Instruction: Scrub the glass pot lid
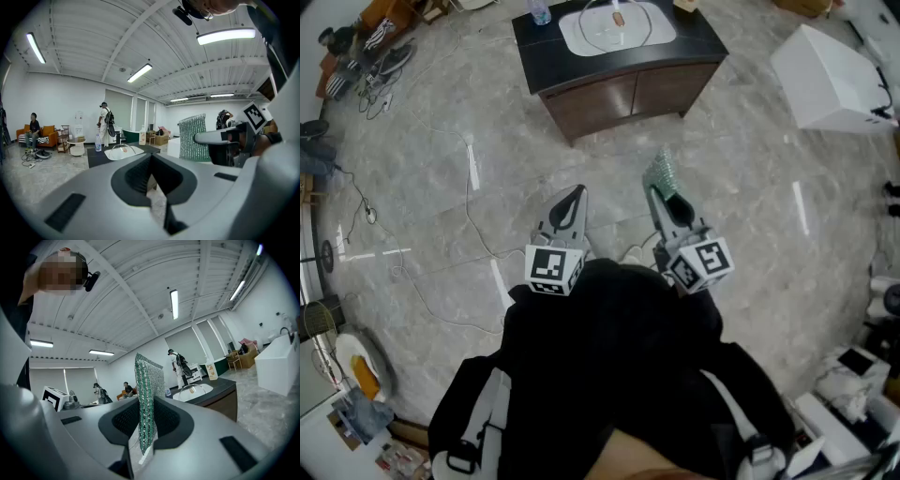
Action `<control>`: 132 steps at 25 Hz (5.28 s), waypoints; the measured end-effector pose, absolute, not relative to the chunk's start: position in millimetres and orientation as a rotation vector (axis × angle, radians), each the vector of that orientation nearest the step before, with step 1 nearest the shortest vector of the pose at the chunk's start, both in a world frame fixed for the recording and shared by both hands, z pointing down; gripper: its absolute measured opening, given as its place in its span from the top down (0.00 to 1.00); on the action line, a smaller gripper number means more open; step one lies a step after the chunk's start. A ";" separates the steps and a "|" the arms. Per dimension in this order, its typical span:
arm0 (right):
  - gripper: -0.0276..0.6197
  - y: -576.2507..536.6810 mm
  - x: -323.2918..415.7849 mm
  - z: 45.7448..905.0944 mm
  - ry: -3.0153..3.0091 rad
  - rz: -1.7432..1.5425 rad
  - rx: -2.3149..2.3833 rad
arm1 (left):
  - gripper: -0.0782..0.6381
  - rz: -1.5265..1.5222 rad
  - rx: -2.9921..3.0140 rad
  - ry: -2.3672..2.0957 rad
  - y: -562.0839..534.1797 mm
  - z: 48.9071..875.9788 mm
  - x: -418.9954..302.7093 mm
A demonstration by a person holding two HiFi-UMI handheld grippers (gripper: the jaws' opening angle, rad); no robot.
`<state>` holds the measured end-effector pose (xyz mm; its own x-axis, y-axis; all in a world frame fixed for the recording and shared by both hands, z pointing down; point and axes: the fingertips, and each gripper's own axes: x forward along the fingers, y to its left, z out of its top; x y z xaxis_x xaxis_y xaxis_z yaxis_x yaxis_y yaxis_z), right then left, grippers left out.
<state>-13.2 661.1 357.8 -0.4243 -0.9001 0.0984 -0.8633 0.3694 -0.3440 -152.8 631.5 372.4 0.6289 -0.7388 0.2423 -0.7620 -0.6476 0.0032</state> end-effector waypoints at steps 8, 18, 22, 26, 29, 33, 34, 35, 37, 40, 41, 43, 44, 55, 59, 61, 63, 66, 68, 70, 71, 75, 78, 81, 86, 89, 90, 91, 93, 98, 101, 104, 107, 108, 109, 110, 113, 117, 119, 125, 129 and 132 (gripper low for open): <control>0.86 674.3 27.2 355.0 2.495 -0.562 -1.546 | 0.89 0.363 2.727 -1.303 644.6 370.1 -119.6; 0.86 675.0 54.0 367.0 2.559 -0.514 -1.526 | 0.89 0.429 2.675 -1.325 651.9 391.7 -94.7; 0.86 653.4 61.8 371.0 2.577 -0.510 -1.529 | 0.89 0.411 2.671 -1.295 628.6 402.8 -78.5; 0.86 612.9 72.0 386.1 2.625 -0.523 -1.538 | 0.89 0.385 2.657 -1.270 582.6 421.0 -64.0; 0.86 569.4 81.7 389.7 2.673 -0.512 -1.546 | 0.89 0.352 2.650 -1.261 535.5 425.8 -50.9; 0.86 500.5 82.5 373.1 2.702 -0.469 -1.534 | 0.89 0.318 2.639 -1.268 468.0 416.3 -43.7; 0.86 484.3 80.5 367.7 2.707 -0.456 -1.522 | 0.89 0.314 2.639 -1.271 452.5 413.3 -43.1; 0.86 468.3 79.0 364.9 2.716 -0.451 -1.514 | 0.89 0.310 2.640 -1.276 437.0 410.2 -42.7; 0.86 436.4 76.6 366.2 2.738 -0.473 -1.506 | 0.89 0.300 2.638 -1.291 405.1 404.5 -43.4; 0.86 391.3 68.3 362.9 2.763 -0.483 -1.501 | 0.89 0.293 2.624 -1.309 363.3 398.6 -51.3; 0.86 376.0 65.2 360.9 2.771 -0.486 -1.512 | 0.89 0.291 2.617 -1.315 349.9 397.3 -55.7; 0.86 346.3 58.6 358.5 2.781 -0.496 -1.535 | 0.89 0.289 2.605 -1.324 323.0 396.2 -65.7; 0.86 332.3 55.7 358.0 2.785 -0.494 -1.542 | 0.89 0.289 2.601 -1.326 309.2 396.3 -70.1; 0.86 211.8 38.7 367.6 2.777 -0.486 -1.583 | 0.89 0.253 2.609 -1.318 185.8 396.0 -92.1; 0.86 183.1 32.1 373.4 2.770 -0.483 -1.597 | 0.89 0.259 2.616 -1.322 156.0 398.5 -99.6; 0.86 171.9 30.9 376.4 2.773 -0.481 -1.606 | 0.89 0.270 2.620 -1.322 144.5 400.2 -100.1; 0.86 160.6 30.8 379.5 2.785 -0.475 -1.620 | 0.89 0.284 2.621 -1.322 134.7 402.2 -100.2; 0.86 142.0 29.3 386.0 2.837 -0.455 -1.635 | 0.89 0.298 2.611 -1.331 119.6 406.0 -100.8; 0.86 128.8 27.4 389.7 2.884 -0.434 -1.628 | 0.89 0.304 2.598 -1.345 108.4 408.0 -101.0; 0.86 112.2 27.7 391.9 2.925 -0.407 -1.618 | 0.89 0.310 2.584 -1.360 95.6 408.9 -99.0; 0.86 102.6 28.8 393.0 2.945 -0.396 -1.615 | 0.89 0.315 2.577 -1.368 88.7 408.9 -97.4; 0.86 65.8 31.6 396.4 3.062 -0.380 -1.588 | 0.89 0.340 2.542 -1.407 62.8 408.0 -88.9; 0.86 40.5 34.5 402.4 3.163 -0.352 -1.552 | 0.89 0.361 2.511 -1.435 44.1 410.4 -79.7; 0.86 18.6 39.0 413.4 3.263 -0.301 -1.519 | 0.89 0.386 2.484 -1.459 28.9 414.0 -69.5; 0.86 -10.4 42.6 426.2 3.329 -0.268 -1.451 | 0.89 0.417 2.431 -1.512 14.8 415.0 -59.4; 0.86 -20.5 45.8 431.1 3.389 -0.237 -1.400 | 0.89 0.436 2.404 -1.544 10.3 416.7 -56.6; 0.86 -22.6 46.5 433.7 3.417 -0.220 -1.385 | 0.89 0.442 2.396 -1.551 9.6 417.8 -56.4; 0.86 -25.7 46.9 437.3 3.430 -0.203 -1.380 | 0.89 0.450 2.391 -1.555 8.7 419.7 -56.5; 0.86 -34.2 47.1 446.5 3.444 -0.165 -1.392 | 0.89 0.460 2.385 -1.555 4.8 423.5 -57.3; 0.86 -50.2 46.5 468.5 3.553 -0.035 -1.414 | 0.89 0.463 2.395 -1.533 -5.1 428.1 -58.4; 0.86 -61.3 42.1 484.8 3.648 0.114 -1.431 | 0.89 0.439 2.394 -1.523 -12.6 425.4 -60.7; 0.86 -72.1 36.9 500.1 3.728 0.257 -1.411 | 0.89 0.436 2.390 -1.512 -16.1 426.1 -62.2; 0.86 -85.8 30.0 513.6 3.785 0.416 -1.384 | 0.89 0.458 2.403 -1.505 -19.7 431.7 -66.8; 0.86 -89.5 28.1 517.8 3.799 0.457 -1.377 | 0.89 0.467 2.406 -1.503 -20.6 433.7 -68.5; 0.86 -92.7 26.7 522.0 3.814 0.491 -1.370 | 0.89 0.468 2.404 -1.504 -21.5 434.7 -70.4; 0.86 -95.7 25.7 526.4 3.831 0.524 -1.362 | 0.89 0.462 2.396 -1.509 -22.3 434.6 -72.8; 0.86 -103.7 23.3 540.9 3.885 0.614 -1.336 | 0.89 0.467 2.383 -1.519 -22.7 435.9 -81.3; 0.86 -114.2 22.8 558.6 3.949 0.647 -1.293 | 0.89 0.469 2.381 -1.518 -26.3 438.7 -85.4; 0.86 -119.6 20.0 566.6 3.975 0.675 -1.265 | 0.89 0.472 2.380 -1.517 -27.4 439.9 -87.7; 0.86 -135.3 15.2 589.7 4.040 0.751 -1.198 | 0.89 0.466 2.357 -1.529 -29.5 441.8 -95.0; 0.86 -148.2 15.1 601.9 4.065 0.721 -1.199 | 0.89 0.465 2.346 -1.539 -30.4 442.3 -100.4; 0.86 -159.1 14.3 609.8 4.083 0.693 -1.182 | 0.89 0.477 2.348 -1.543 -31.7 443.8 -103.2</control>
